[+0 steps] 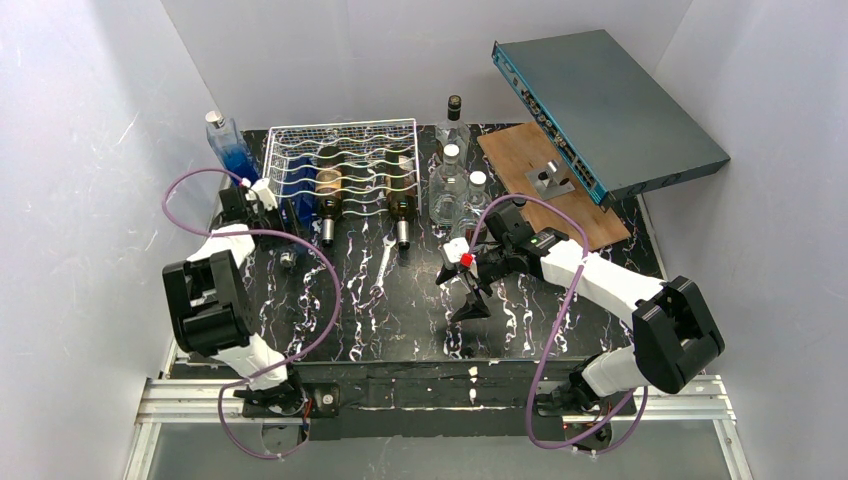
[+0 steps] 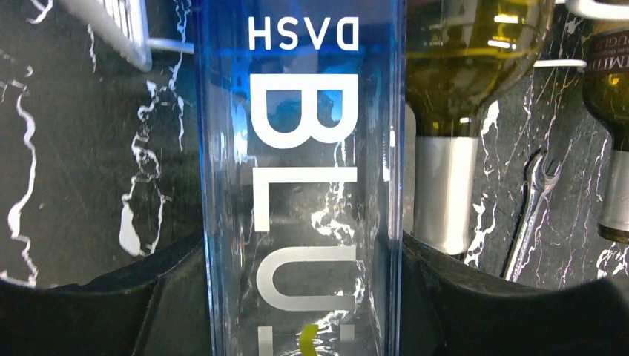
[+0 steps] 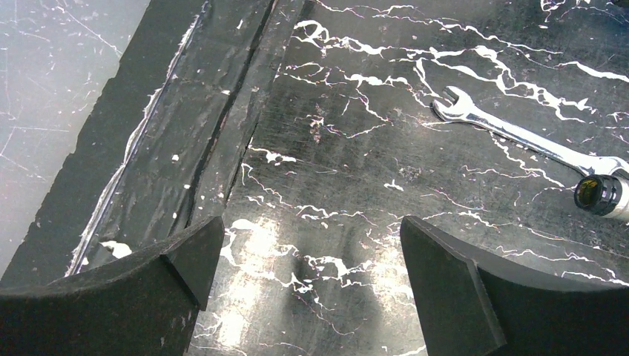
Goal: Take the wine bottle off the wine rack
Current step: Pick up the wine bottle from the wine rack.
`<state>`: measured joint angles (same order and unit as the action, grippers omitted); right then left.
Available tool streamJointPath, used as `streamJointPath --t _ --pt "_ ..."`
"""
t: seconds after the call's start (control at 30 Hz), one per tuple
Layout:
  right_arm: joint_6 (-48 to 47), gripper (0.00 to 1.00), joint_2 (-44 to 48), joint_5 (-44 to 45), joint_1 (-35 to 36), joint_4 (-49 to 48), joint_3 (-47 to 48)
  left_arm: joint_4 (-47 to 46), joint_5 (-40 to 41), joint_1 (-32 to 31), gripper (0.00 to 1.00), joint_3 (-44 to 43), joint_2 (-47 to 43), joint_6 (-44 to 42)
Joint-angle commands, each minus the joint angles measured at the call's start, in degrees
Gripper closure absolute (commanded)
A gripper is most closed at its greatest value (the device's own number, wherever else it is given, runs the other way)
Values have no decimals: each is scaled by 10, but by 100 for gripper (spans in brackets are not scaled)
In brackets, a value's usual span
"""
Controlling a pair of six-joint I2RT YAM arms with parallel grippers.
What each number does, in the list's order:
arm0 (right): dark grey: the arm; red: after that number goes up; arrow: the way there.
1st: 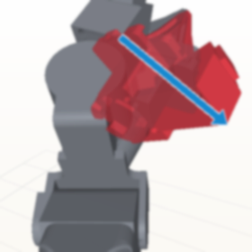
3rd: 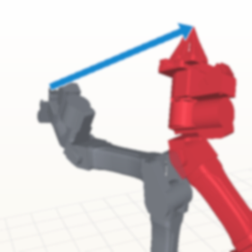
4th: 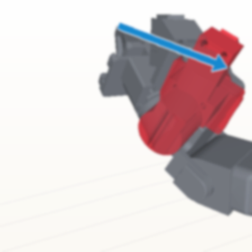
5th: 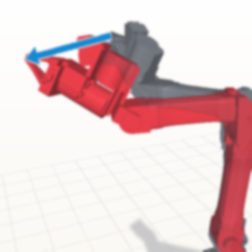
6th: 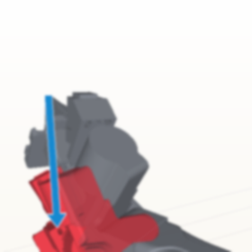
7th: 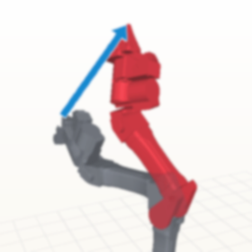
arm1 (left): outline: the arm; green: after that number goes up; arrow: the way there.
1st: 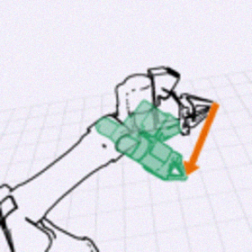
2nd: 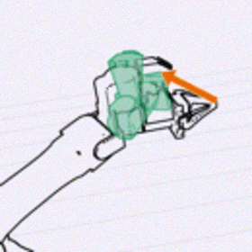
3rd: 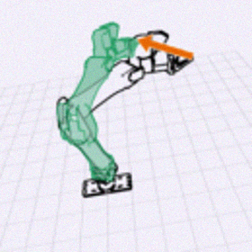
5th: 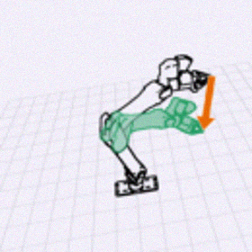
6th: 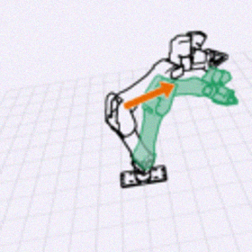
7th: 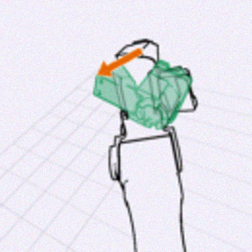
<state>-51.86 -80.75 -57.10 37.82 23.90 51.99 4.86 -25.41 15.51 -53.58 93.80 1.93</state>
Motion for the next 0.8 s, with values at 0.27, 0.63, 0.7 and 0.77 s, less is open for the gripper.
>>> streamJointPath --t 0.27,0.63,0.7,0.77 --pt "-12 1 -2 -3 -4 4 22 -7 6 3 100 57 -163 -5" --pt "-13 0 1 -1 -4 5 22 61 21 4 100 87 -259 -4" --pt "-14 0 1 -1 -4 5 22 65 24 5 100 93 -276 -1" --pt "-14 0 1 -1 -4 5 22 71 25 4 100 97 -293 4"
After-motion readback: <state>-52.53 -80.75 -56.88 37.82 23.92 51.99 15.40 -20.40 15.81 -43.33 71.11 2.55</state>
